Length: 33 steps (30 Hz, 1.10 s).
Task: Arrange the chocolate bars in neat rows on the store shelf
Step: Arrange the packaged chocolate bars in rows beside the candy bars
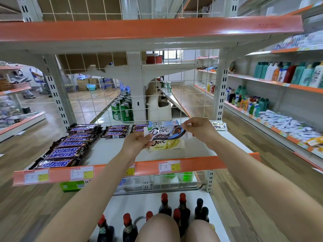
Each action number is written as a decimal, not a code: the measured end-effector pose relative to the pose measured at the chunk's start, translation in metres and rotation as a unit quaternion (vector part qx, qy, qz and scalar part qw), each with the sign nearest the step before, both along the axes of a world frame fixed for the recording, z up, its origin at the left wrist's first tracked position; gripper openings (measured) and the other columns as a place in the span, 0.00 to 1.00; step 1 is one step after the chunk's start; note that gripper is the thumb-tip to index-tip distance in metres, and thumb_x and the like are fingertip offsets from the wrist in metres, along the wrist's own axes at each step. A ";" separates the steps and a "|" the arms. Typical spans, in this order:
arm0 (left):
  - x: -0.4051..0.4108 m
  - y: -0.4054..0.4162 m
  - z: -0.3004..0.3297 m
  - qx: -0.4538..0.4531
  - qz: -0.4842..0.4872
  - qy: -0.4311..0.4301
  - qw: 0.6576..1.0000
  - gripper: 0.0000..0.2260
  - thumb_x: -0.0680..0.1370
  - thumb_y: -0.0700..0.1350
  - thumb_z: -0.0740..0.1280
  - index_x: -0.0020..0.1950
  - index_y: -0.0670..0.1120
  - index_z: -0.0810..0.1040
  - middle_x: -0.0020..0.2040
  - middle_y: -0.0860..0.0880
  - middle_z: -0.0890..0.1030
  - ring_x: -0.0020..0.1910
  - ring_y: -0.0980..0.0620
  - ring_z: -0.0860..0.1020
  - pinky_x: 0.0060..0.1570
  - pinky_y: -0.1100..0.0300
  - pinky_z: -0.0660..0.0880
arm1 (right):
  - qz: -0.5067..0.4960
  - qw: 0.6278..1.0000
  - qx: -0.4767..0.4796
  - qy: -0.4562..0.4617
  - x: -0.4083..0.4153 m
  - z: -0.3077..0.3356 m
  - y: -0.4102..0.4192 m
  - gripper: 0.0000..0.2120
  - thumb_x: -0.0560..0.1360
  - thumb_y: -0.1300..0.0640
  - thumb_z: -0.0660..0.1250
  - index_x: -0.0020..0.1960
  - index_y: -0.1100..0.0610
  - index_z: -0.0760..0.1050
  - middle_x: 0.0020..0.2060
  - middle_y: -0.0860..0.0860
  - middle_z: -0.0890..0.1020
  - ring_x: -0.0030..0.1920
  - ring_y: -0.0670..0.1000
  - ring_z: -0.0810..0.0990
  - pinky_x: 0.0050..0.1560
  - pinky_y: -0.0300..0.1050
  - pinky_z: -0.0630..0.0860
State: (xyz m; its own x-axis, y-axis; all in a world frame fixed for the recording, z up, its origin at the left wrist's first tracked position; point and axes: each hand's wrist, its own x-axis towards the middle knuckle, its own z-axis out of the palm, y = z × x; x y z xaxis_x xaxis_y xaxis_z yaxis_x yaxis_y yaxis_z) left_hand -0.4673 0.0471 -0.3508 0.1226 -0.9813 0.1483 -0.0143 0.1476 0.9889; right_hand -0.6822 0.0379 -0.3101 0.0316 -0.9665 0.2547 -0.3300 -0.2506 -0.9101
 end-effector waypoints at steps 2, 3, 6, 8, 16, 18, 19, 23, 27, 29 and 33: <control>0.001 -0.002 -0.001 -0.004 0.009 0.004 1.000 0.18 0.76 0.38 0.68 0.31 0.45 0.63 0.29 0.48 0.70 0.29 0.58 0.80 0.49 0.59 0.79 | -0.005 1.000 0.013 -0.022 0.002 0.000 -0.001 0.04 0.74 0.58 0.69 0.46 0.60 0.79 0.33 0.49 0.77 0.33 0.45 0.71 0.33 0.36 0.69; 0.001 -0.003 -0.002 -0.004 0.014 0.009 1.000 0.17 0.76 0.38 0.68 0.31 0.45 0.64 0.30 0.47 0.70 0.28 0.58 0.79 0.50 0.59 0.79 | -0.007 0.999 0.024 -0.032 0.003 -0.001 -0.003 0.05 0.74 0.59 0.70 0.47 0.60 0.79 0.34 0.49 0.77 0.34 0.46 0.71 0.33 0.36 0.69; 0.001 -0.005 -0.005 -0.002 0.026 0.020 0.999 0.15 0.76 0.38 0.68 0.33 0.44 0.66 0.32 0.45 0.72 0.27 0.59 0.79 0.45 0.63 0.80 | -0.006 0.998 0.063 -0.027 0.005 -0.007 -0.007 0.10 0.71 0.61 0.73 0.51 0.61 0.79 0.33 0.49 0.75 0.34 0.46 0.73 0.37 0.37 0.74; 0.002 -0.007 -0.009 0.007 0.026 0.014 1.000 0.14 0.76 0.38 0.68 0.32 0.43 0.67 0.34 0.44 0.74 0.27 0.59 0.79 0.40 0.66 0.80 | -0.015 0.997 0.069 -0.003 0.006 -0.015 -0.012 0.15 0.69 0.62 0.74 0.54 0.62 0.78 0.32 0.48 0.73 0.34 0.46 0.73 0.42 0.42 0.76; 0.015 -0.024 -0.025 0.006 0.059 -0.313 0.948 0.22 0.74 0.46 0.70 0.26 0.46 0.63 0.25 0.50 0.73 0.29 0.55 0.77 0.32 0.69 0.66 | -0.032 0.991 0.016 0.131 0.011 -0.046 -0.028 0.14 0.69 0.60 0.74 0.53 0.61 0.78 0.34 0.45 0.73 0.37 0.49 0.73 0.37 0.39 0.71; 0.018 -0.028 -0.028 0.013 0.059 -0.380 0.923 0.21 0.74 0.48 0.70 0.27 0.46 0.64 0.26 0.50 0.70 0.33 0.49 0.73 0.32 0.64 0.64 | -0.032 0.988 0.010 0.152 0.014 -0.054 -0.032 0.14 0.69 0.60 0.74 0.53 0.61 0.78 0.40 0.48 0.76 0.44 0.50 0.74 0.43 0.43 0.73; 0.019 -0.029 -0.028 0.021 0.058 -0.401 0.914 0.21 0.75 0.49 0.69 0.27 0.46 0.64 0.27 0.50 0.69 0.34 0.48 0.70 0.32 0.62 0.63 | -0.035 0.986 0.007 0.166 0.016 -0.057 -0.035 0.14 0.69 0.60 0.74 0.53 0.61 0.78 0.44 0.50 0.78 0.45 0.49 0.74 0.44 0.41 0.71; 0.018 -0.029 -0.028 0.039 0.060 -0.440 0.895 0.18 0.75 0.50 0.68 0.31 0.44 0.67 0.30 0.48 0.71 0.36 0.48 0.70 0.36 0.59 0.64 | -0.037 0.981 0.005 0.191 0.016 -0.066 -0.037 0.13 0.70 0.59 0.73 0.53 0.60 0.78 0.51 0.53 0.80 0.46 0.47 0.73 0.45 0.38 0.66; 0.021 -0.041 -0.032 0.039 0.050 -0.470 0.881 0.15 0.76 0.51 0.68 0.34 0.45 0.69 0.36 0.45 0.77 0.39 0.47 0.73 0.38 0.59 0.66 | -0.041 0.978 0.007 0.206 0.017 -0.070 -0.048 0.13 0.70 0.58 0.73 0.53 0.59 0.77 0.52 0.52 0.80 0.46 0.47 0.73 0.45 0.38 0.67; 0.021 -0.042 -0.032 0.035 0.046 -0.479 0.876 0.16 0.75 0.52 0.68 0.33 0.46 0.69 0.36 0.46 0.77 0.38 0.48 0.73 0.37 0.60 0.66 | -0.043 0.976 0.005 0.214 0.015 -0.070 -0.049 0.13 0.70 0.58 0.73 0.53 0.58 0.77 0.52 0.52 0.80 0.46 0.47 0.73 0.44 0.38 0.67; 0.019 -0.045 -0.031 0.037 0.041 -0.473 0.879 0.16 0.75 0.51 0.68 0.33 0.46 0.68 0.34 0.48 0.75 0.37 0.49 0.72 0.35 0.60 0.65 | -0.039 0.970 0.000 0.238 0.014 -0.067 -0.050 0.14 0.71 0.55 0.73 0.54 0.59 0.77 0.49 0.50 0.79 0.45 0.47 0.72 0.39 0.36 0.66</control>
State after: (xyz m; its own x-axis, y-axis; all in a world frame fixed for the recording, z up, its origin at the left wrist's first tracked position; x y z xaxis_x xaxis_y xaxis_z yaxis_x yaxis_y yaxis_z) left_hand -0.4481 0.0024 -0.3818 0.0492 -0.9861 0.1589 -0.8438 0.0441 0.5348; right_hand -0.6681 -0.0123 -0.3774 0.0728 -0.9707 0.2288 -0.7315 -0.2079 -0.6494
